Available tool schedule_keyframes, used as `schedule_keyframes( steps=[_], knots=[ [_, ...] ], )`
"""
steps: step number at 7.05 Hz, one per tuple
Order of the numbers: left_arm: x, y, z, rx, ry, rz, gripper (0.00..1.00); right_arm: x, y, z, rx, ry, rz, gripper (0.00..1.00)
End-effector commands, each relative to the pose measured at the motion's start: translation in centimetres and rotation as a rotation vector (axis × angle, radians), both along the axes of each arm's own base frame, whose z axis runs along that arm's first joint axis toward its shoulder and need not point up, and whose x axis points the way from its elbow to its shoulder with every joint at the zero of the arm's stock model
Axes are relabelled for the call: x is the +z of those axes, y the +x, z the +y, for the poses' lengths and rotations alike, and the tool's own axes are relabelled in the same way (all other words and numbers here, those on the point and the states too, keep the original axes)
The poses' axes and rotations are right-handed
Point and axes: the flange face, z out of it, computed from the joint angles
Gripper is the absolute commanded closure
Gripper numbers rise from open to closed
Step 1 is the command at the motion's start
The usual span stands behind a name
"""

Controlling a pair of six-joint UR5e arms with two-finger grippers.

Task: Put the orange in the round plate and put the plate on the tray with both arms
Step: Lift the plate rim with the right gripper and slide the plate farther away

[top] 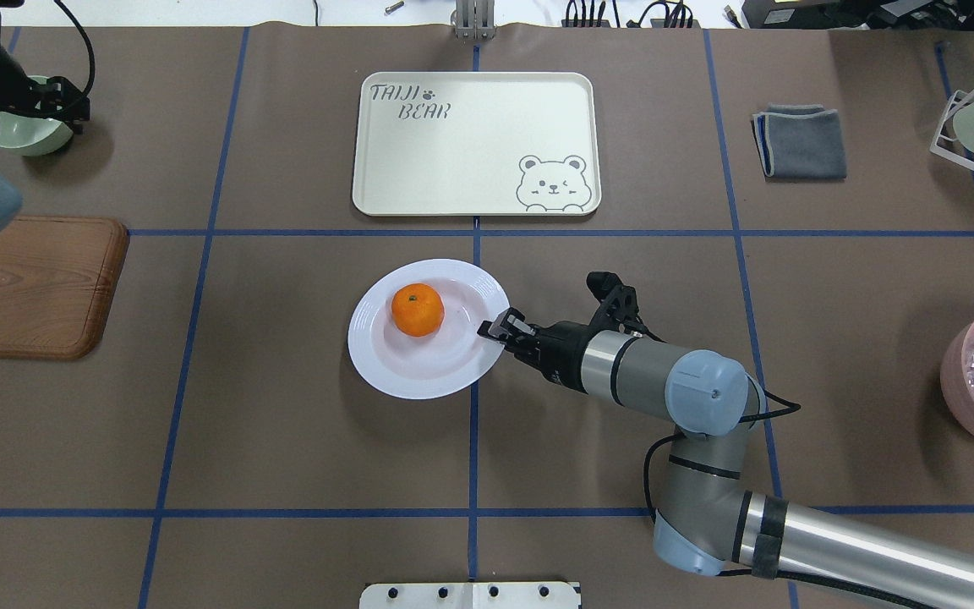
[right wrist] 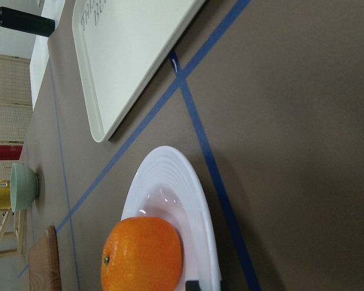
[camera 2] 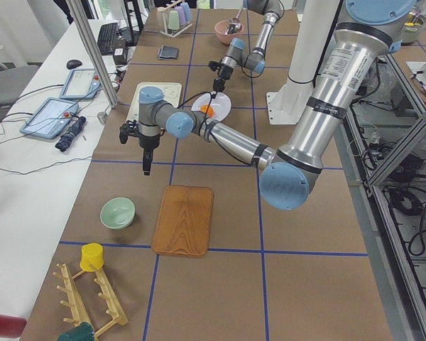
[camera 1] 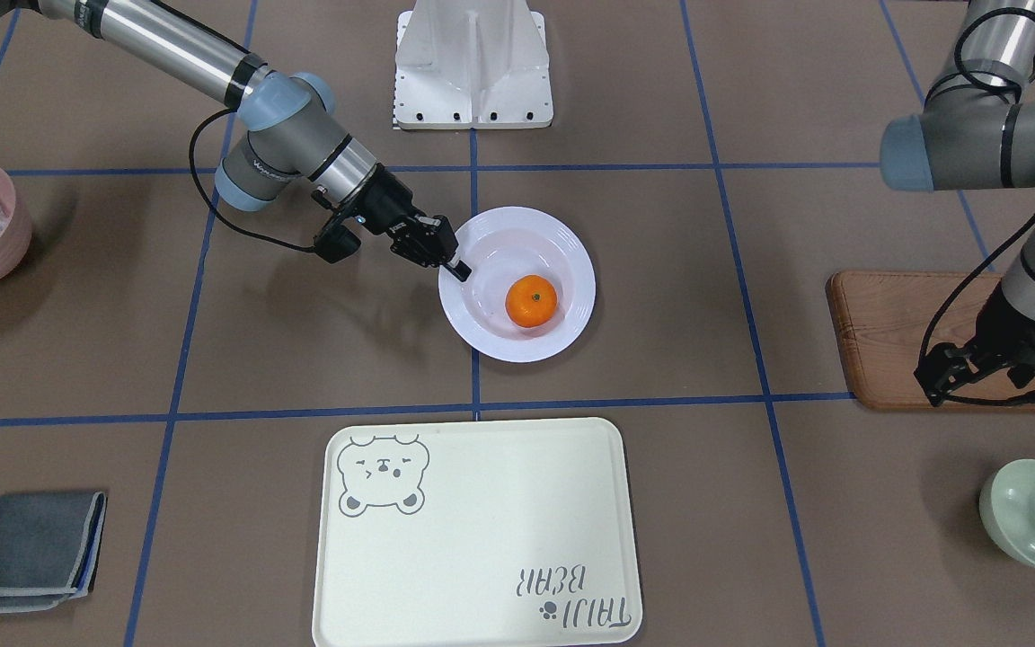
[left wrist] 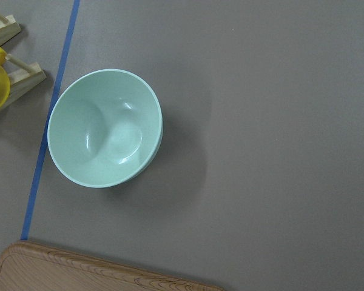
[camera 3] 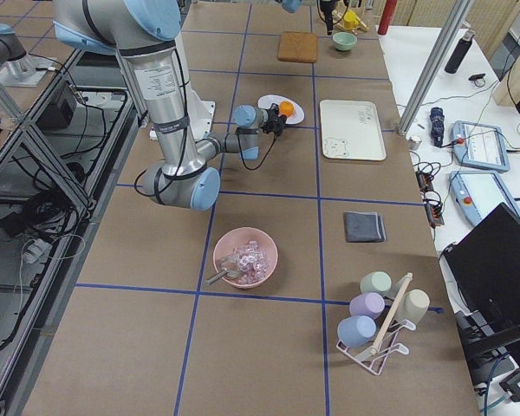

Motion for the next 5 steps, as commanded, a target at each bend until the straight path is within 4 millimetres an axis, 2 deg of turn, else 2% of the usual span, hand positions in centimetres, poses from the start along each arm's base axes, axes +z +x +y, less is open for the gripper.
schedule_keyframes(
  steps=[1,3,4,5],
  knots=[
    [0.2,0.1,0.0,0.000,-0.003,-0.003,0.01,-1.3,0.0,-0.2,0.013,-0.012,-0.029,1.00],
    [0.3,0.0,0.1,-0.001,-0.004,-0.003,0.01,-3.0,0.3,-1.0,0.053,-0.015,-0.061,1.00],
    [0.2,0.1,0.0,-0.001,-0.003,-0.002,0.01,-3.7,1.1,-1.9,0.082,-0.011,-0.075,1.00],
    [0.2,0.1,0.0,-0.002,-0.005,-0.002,0.01,-4.5,2.1,-4.0,0.133,-0.010,-0.079,1.00]
  ],
)
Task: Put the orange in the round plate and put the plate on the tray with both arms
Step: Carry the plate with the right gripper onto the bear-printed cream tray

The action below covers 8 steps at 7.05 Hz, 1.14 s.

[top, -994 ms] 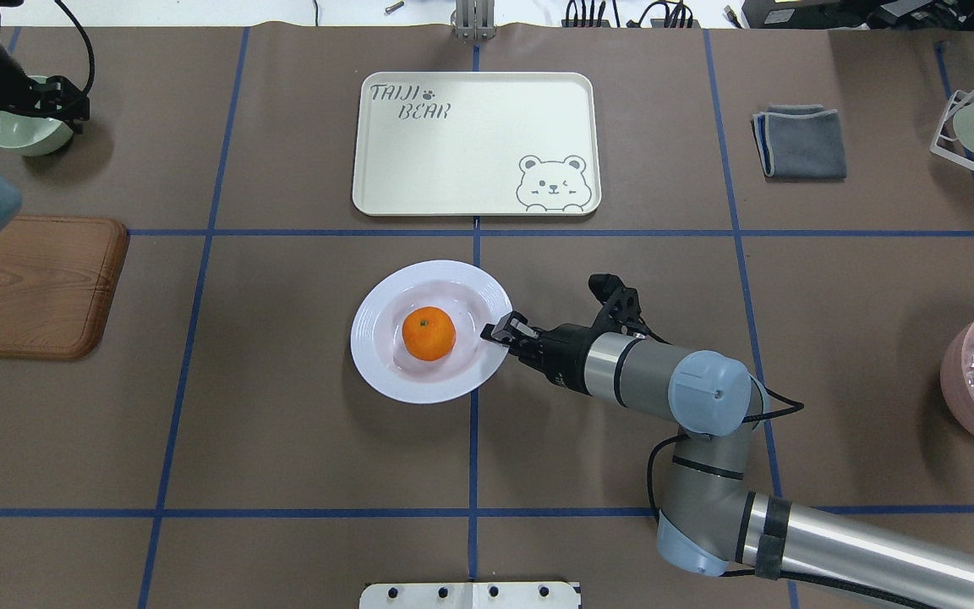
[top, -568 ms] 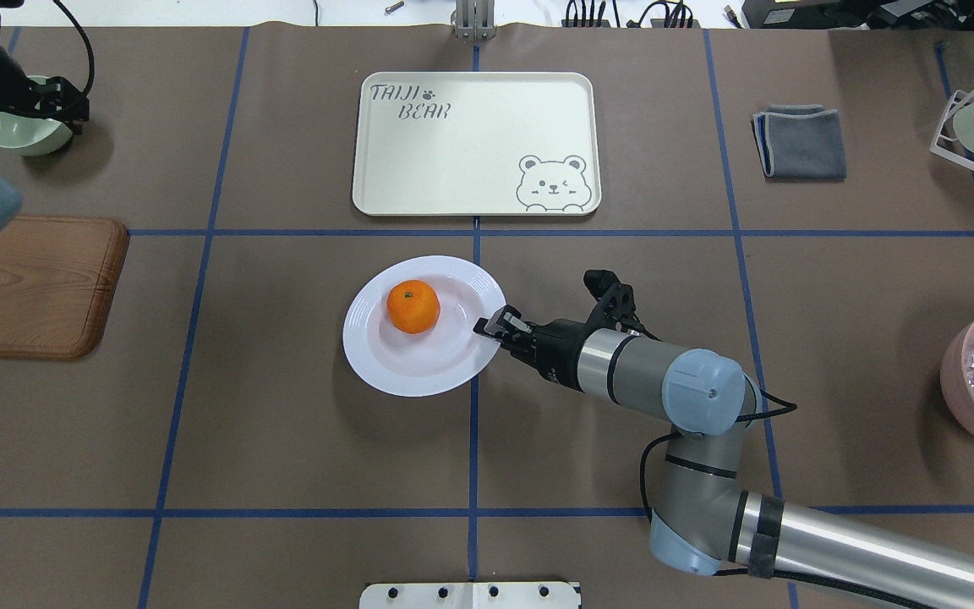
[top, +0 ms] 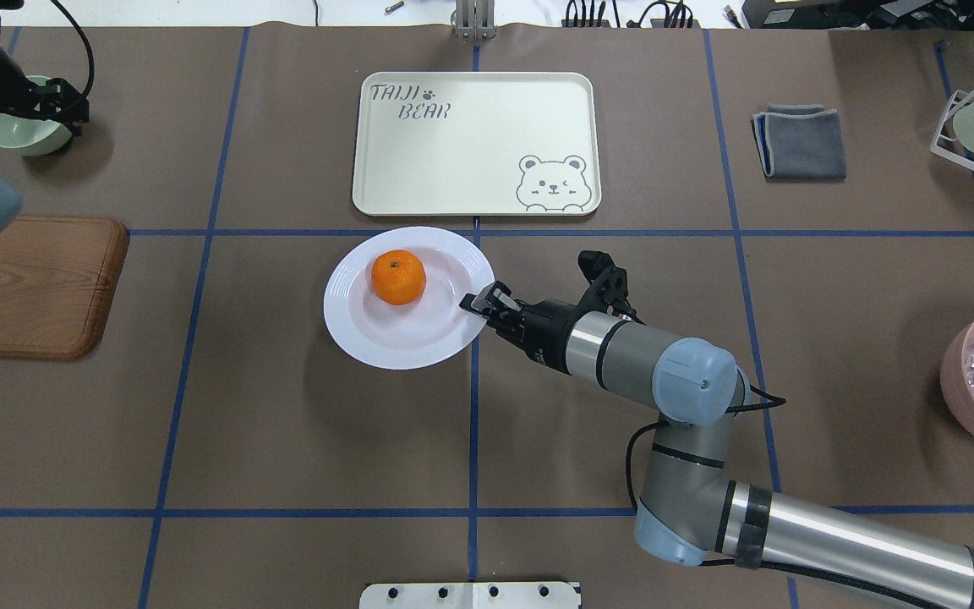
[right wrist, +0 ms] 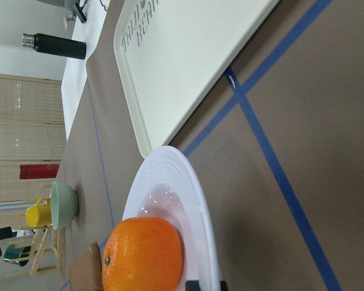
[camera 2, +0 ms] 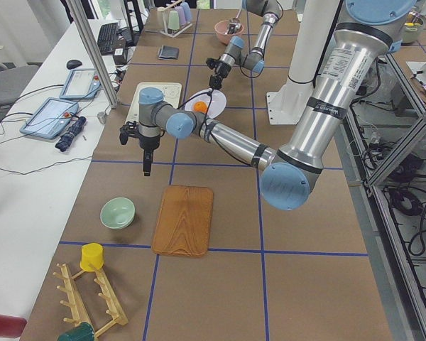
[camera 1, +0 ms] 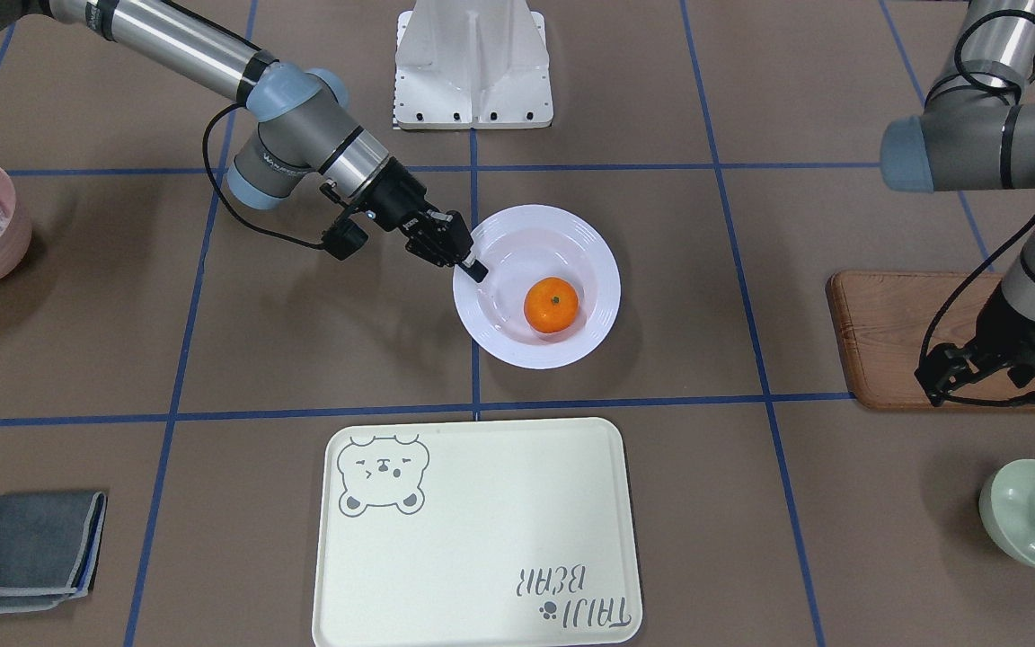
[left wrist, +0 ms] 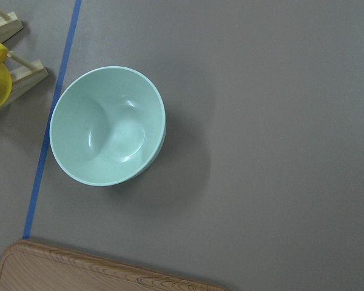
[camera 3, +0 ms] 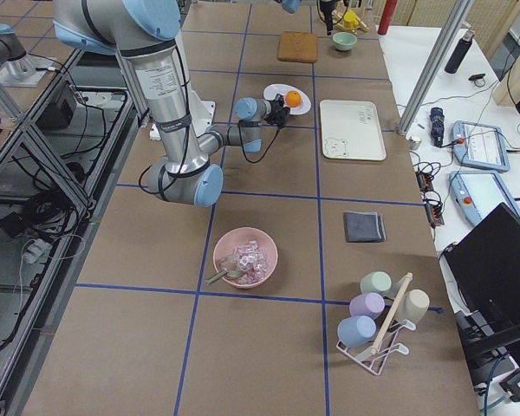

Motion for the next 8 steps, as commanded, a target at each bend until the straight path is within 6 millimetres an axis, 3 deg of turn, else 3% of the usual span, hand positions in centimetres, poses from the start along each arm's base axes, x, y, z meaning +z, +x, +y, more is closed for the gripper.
schedule_keyframes(
  steps=[1,2,3,4,6,7,8],
  knots=[
    [0.0,0.0,0.0,-0.002,-0.003,0.000,0.01,-0.8,2.8,-4.6,0.100,-0.005,-0.003,1.00],
    [0.2,0.1,-0.1,-0.002,-0.006,-0.002,0.01,-1.6,3.9,-7.8,0.150,-0.028,0.025,1.00],
    [0.4,0.1,-0.2,-0.002,-0.010,-0.004,0.01,-3.6,3.3,-11.2,0.186,-0.078,0.056,1.00],
    [0.6,0.3,-0.4,-0.002,-0.014,-0.005,0.01,-3.8,3.4,-14.3,0.222,-0.122,0.065,1.00],
    [0.2,0.6,-1.1,-0.001,-0.013,-0.005,0.01,-3.5,3.6,-19.4,0.277,-0.237,0.041,1.00],
    [0.2,0.8,-1.5,0.003,-0.015,-0.008,0.01,-2.5,3.2,-20.9,0.293,-0.273,0.055,1.00],
    [-0.1,0.9,-1.8,-0.001,-0.015,-0.006,0.01,-0.1,3.0,-22.1,0.310,-0.300,0.097,1.00]
  ],
)
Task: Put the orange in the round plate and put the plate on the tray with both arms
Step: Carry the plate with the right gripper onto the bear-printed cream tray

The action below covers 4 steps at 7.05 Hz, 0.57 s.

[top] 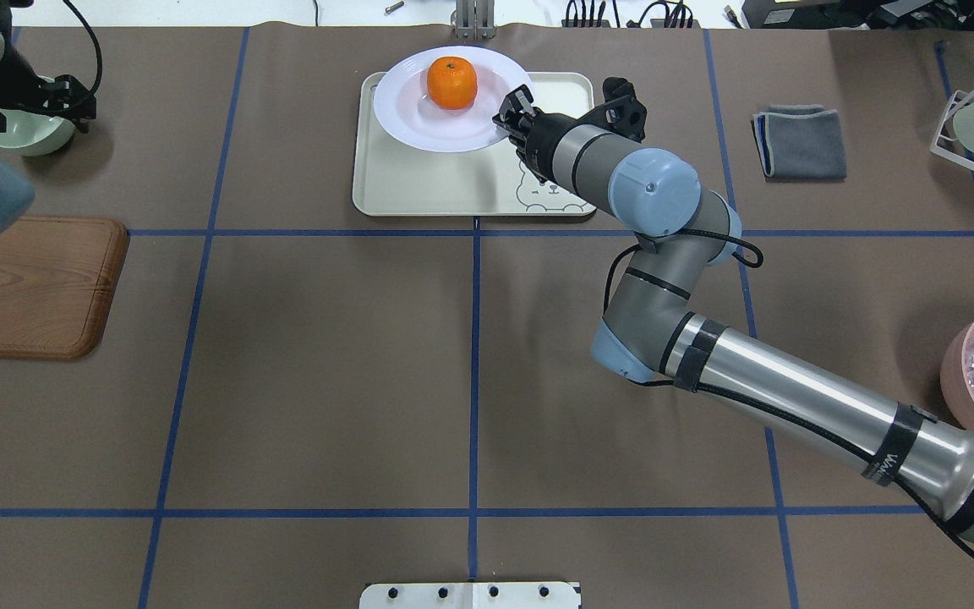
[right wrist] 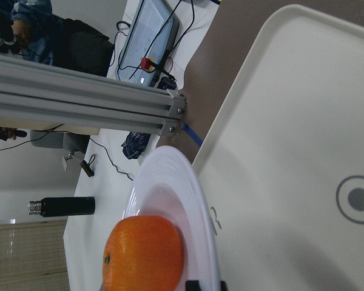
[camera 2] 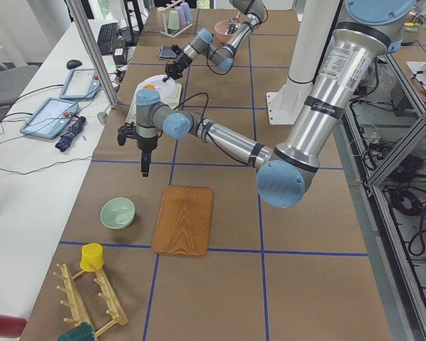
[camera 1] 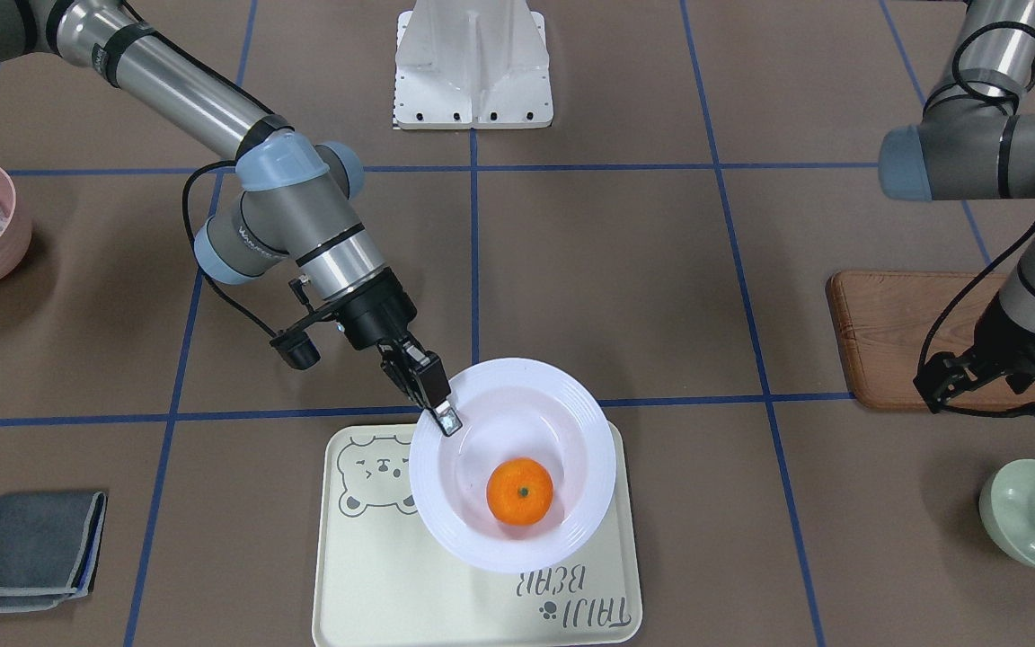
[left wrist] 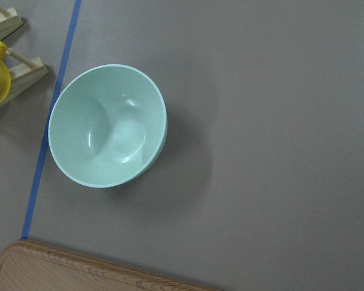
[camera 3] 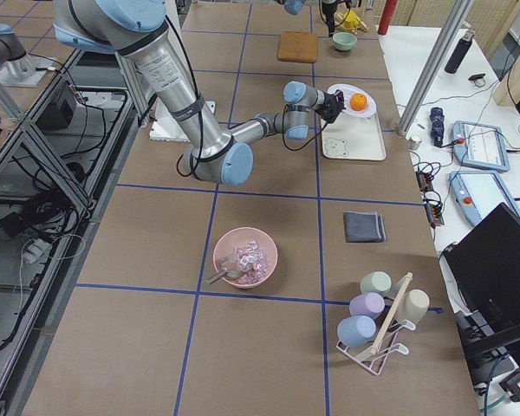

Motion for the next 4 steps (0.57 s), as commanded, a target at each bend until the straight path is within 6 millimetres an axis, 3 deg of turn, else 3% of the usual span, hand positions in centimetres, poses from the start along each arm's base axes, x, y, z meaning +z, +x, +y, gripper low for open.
schedule_keyframes(
  steps=[1,4],
  knots=[
    [-0.5,0.1,-0.5,-0.007,0.001,0.003,0.01,3.7,-0.2,-2.5,0.026,-0.067,0.055,1.00],
    [-0.8,0.3,-0.6,-0.009,0.001,0.005,0.01,4.6,-2.0,-2.8,0.006,-0.092,0.087,1.00]
  ],
)
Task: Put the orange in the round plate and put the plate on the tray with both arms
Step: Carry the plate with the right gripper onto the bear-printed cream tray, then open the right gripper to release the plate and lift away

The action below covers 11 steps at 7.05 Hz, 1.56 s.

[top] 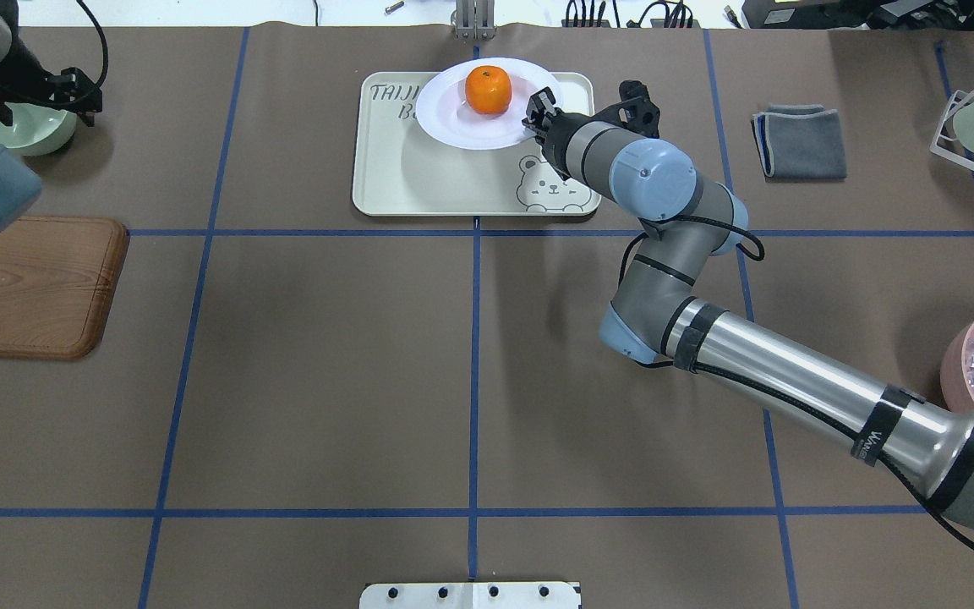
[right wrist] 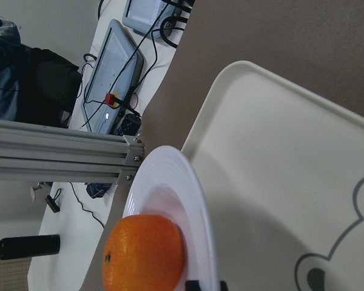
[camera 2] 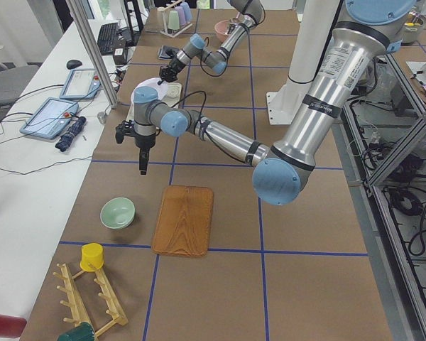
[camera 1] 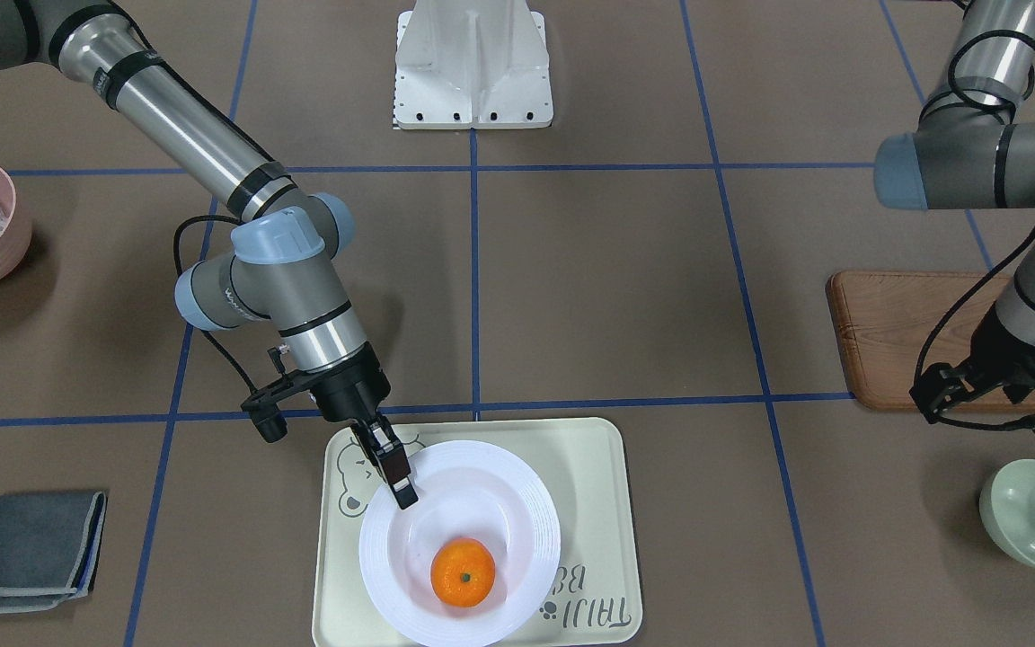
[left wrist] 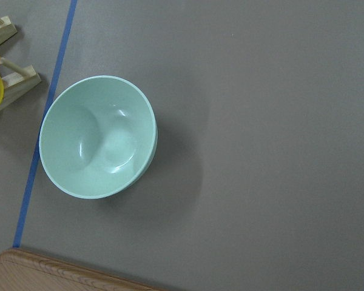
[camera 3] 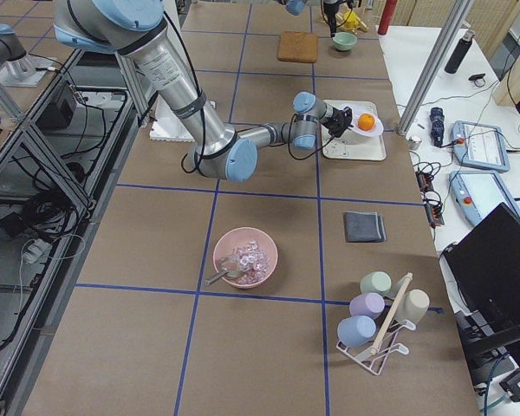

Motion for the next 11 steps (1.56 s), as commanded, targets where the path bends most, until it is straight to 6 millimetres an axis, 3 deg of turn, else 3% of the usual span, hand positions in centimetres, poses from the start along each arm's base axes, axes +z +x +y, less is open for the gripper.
schedule_keyframes(
  steps=[1,4,5,6,7,8,9,10,11],
  knots=[
    [-0.1,0.0,0.0,-0.003,-0.001,0.001,0.01,0.4,-1.0,0.2,-0.016,-0.010,0.014,1.00],
    [0.3,0.0,-0.1,-0.002,-0.006,-0.003,0.01,-0.5,-2.3,1.6,-0.048,0.000,0.005,1.00],
    [0.2,0.0,-0.1,-0.002,-0.005,-0.002,0.01,-0.1,-2.3,1.9,-0.081,0.009,0.019,0.65],
    [0.1,0.0,-0.1,-0.002,-0.003,-0.001,0.01,0.4,-2.2,2.0,-0.114,0.056,0.116,0.01],
    [0.2,0.0,-0.1,-0.002,-0.005,-0.002,0.01,1.1,-1.4,2.6,-0.179,0.098,0.209,0.00],
    [0.1,0.0,-0.2,-0.002,-0.003,-0.001,0.01,1.6,0.7,2.3,-0.264,0.138,0.318,0.00],
    [0.1,0.0,-0.2,-0.002,-0.003,-0.001,0.01,1.5,4.4,0.8,-0.371,0.134,0.380,0.00],
    [-0.1,0.0,-0.1,-0.002,0.001,0.000,0.01,0.0,8.4,-0.8,-0.430,0.124,0.413,0.00],
    [-0.1,-0.2,0.0,0.005,0.006,0.001,0.01,0.4,12.7,-0.8,-0.519,0.126,0.474,0.00]
  ],
)
